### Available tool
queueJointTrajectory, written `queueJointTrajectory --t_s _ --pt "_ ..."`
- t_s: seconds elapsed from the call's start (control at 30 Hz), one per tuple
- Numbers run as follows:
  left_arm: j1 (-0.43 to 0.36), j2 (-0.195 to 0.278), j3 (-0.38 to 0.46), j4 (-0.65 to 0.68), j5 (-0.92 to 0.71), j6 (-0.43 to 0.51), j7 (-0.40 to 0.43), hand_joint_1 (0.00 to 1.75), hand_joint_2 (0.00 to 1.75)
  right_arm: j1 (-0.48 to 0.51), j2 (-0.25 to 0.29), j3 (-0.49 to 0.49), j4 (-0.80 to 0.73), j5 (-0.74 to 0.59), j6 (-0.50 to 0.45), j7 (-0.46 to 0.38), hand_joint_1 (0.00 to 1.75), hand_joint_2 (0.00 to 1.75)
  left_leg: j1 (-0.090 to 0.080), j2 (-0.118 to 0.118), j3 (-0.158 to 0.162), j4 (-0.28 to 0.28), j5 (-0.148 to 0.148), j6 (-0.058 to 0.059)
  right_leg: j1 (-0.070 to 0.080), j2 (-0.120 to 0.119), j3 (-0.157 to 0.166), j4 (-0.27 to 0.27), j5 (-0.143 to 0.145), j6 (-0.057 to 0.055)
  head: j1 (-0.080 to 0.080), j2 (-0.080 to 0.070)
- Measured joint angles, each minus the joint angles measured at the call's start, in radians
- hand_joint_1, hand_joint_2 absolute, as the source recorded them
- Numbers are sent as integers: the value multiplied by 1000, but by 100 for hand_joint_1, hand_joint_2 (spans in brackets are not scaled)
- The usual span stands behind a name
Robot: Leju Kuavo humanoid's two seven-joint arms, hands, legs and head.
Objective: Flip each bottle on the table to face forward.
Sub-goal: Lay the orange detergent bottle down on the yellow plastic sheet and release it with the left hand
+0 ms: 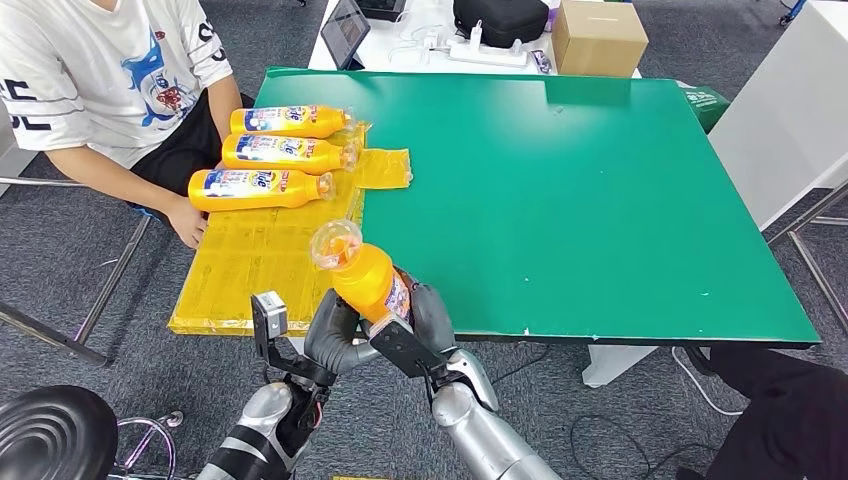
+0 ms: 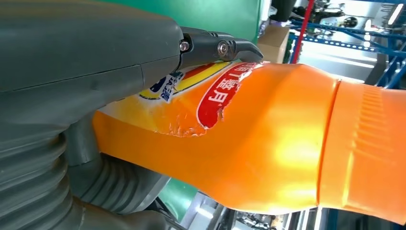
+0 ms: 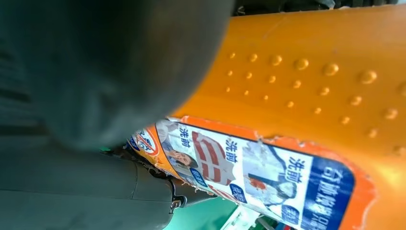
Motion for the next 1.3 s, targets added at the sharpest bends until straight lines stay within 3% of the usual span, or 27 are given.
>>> queueJointTrajectory --t_s 0.73,0.87,1.27,1.3 --pt "-1 0 40 31 86 9 24 4 175 -8 20 75 95 -2 25 6 175 175 0 1 0 0 0 0 0 1 -1 0 0 0 0 0" --pt "1 0 40 31 78 25 9 174 175 -13 20 84 101 -14 25 6 175 175 0 1 0 0 0 0 0 1 -1 0 0 0 0 0" --pt "21 0 46 -14 107 22 -33 175 175 -32 27 104 110 -37 25 4 175 175 0 1 0 0 0 0 0 1 -1 0 0 0 0 0" --pt "22 0 47 -18 109 22 -33 175 175 -33 27 104 110 -37 25 4 168 175 0 1 0 0 0 0 0 1 -1 0 0 0 0 0"
